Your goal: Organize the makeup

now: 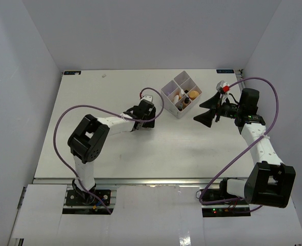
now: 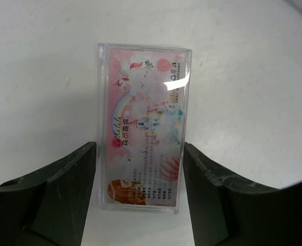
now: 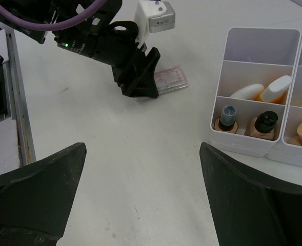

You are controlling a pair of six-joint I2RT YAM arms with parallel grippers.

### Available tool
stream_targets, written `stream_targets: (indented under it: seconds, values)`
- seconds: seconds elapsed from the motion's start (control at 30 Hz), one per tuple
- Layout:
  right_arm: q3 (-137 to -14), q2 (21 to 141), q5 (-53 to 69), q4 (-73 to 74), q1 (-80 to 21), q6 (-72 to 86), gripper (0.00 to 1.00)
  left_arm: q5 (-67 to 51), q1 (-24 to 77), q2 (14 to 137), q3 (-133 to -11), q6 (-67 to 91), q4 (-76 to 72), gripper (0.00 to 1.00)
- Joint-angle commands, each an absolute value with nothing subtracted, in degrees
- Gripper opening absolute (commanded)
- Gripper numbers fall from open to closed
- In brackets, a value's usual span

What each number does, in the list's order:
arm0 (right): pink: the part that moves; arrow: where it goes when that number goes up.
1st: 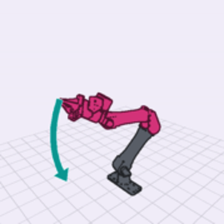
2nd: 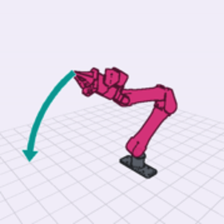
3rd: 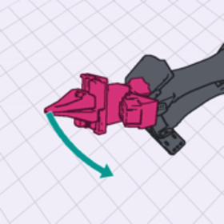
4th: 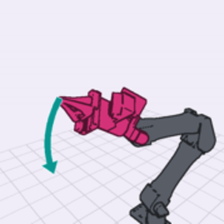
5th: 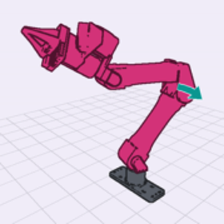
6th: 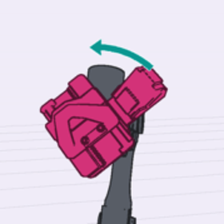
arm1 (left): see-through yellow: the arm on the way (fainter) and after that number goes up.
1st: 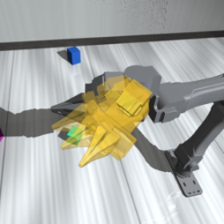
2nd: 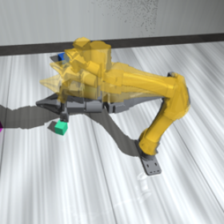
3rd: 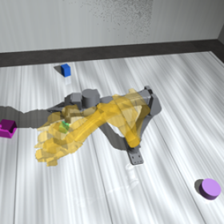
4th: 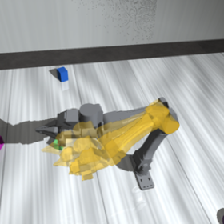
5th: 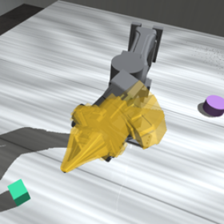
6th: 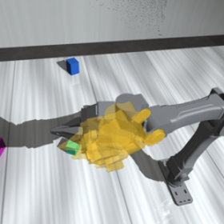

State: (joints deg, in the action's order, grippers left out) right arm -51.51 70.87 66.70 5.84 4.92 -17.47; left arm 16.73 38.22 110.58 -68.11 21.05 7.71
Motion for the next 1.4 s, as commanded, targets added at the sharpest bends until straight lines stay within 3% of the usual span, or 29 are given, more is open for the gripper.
stream_targets:
  seconds: [0.0, 0.23, 0.3, 0.37, 0.6, 1.07, 1.23, 1.37]
  values:
    - [-51.8, 71.4, 68.7, 4.5, 3.8, -16.1, 0.98, 11.1, 38.5, 96.4, -59.3, 24.0, 3.3, 0.38]
    - [-64.2, 77.4, 57.4, 21.4, -8.0, -23.6, 0.98, -6.8, 40.4, 79.5, -42.7, 18.4, -16.3, 0.37]
    - [-67.6, 80.0, 55.6, 22.1, -10.3, -17.5, 0.98, -10.3, 41.3, 75.7, -38.1, 17.5, -21.0, 0.37]
    - [-72.5, 82.1, 53.7, 22.1, -11.7, -12.1, 0.91, -11.7, 41.9, 71.9, -32.6, 16.8, -25.9, 0.37]
    - [-82.0, 90.1, 48.8, 26.2, -17.3, 4.7, 0.9, -9.0, 46.6, 66.1, -27.8, 10.4, -28.9, 0.37]
    - [-78.8, 94.2, 46.6, 29.4, -24.9, 6.5, 1.0, -3.4, 48.9, 65.3, -30.0, 5.5, -26.4, 0.37]
    - [-75.4, 92.8, 46.4, 29.4, -27.1, 5.8, 0.92, -2.4, 49.1, 65.5, -30.2, 4.8, -26.5, 0.38]
    - [-74.4, 92.5, 47.7, 29.1, -27.8, 5.7, 0.73, -1.7, 49.3, 65.6, -30.7, 4.2, -26.3, 0.38]
